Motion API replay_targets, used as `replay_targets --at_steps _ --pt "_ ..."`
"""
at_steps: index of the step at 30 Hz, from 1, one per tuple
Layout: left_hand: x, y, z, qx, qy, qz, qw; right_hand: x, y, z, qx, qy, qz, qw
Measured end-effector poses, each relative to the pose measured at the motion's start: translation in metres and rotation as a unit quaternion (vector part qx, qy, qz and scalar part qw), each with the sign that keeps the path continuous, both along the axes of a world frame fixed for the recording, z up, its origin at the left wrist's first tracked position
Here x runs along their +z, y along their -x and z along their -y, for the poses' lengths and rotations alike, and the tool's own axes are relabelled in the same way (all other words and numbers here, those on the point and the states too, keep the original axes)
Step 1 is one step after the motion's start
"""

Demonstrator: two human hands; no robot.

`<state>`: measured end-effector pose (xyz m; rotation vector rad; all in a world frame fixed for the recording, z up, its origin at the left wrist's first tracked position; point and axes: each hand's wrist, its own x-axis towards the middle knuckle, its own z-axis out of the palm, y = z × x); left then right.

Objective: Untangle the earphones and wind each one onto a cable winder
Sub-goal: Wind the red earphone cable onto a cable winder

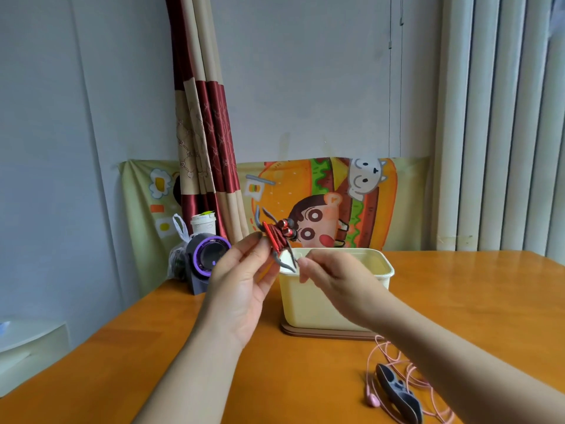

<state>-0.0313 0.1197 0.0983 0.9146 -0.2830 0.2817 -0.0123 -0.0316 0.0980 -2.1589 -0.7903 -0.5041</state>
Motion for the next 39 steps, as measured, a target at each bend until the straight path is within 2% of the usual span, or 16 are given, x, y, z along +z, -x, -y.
replay_targets --at_steps 4,9,12,15,17,19,24,27,32,35,39 --pt "-0.007 -0.008 -0.003 0.037 0.023 -0.033 0.999 0.003 0.012 -0.001 -0.003 0.090 0.035 0.995" --pt "-0.015 -0.007 0.000 0.086 -0.065 -0.033 0.994 0.023 0.026 0.005 0.010 0.112 0.090 0.990" --pt "-0.017 -0.005 0.004 0.086 -0.077 -0.032 0.993 0.035 0.029 0.010 0.023 0.108 0.094 0.989" --pt "-0.012 -0.005 0.003 0.019 0.004 -0.060 0.998 0.037 0.021 0.019 -0.001 0.088 0.074 0.993" --pt "-0.007 -0.005 0.000 -0.035 0.118 -0.091 0.988 0.031 0.014 0.024 -0.035 0.112 0.064 0.991" --pt "-0.004 -0.004 -0.003 -0.056 0.188 -0.106 0.975 0.021 0.010 0.024 -0.060 0.154 0.050 0.985" --pt "-0.006 -0.004 0.005 -0.041 0.189 -0.134 0.972 0.006 0.020 0.008 -0.030 0.224 0.051 0.973" --pt "-0.010 -0.007 0.005 -0.010 0.155 -0.122 0.980 0.015 0.026 0.007 -0.014 0.230 0.083 0.969" --pt "-0.017 -0.006 0.007 0.052 -0.018 -0.053 0.997 0.031 0.033 0.011 0.020 0.209 0.103 0.972" --pt "-0.021 -0.005 0.008 0.093 -0.136 -0.021 0.986 0.042 0.030 0.013 0.028 0.151 0.117 0.981" --pt "-0.023 0.002 0.009 0.049 -0.239 0.005 0.970 0.058 0.023 0.019 -0.001 0.068 0.129 0.989"
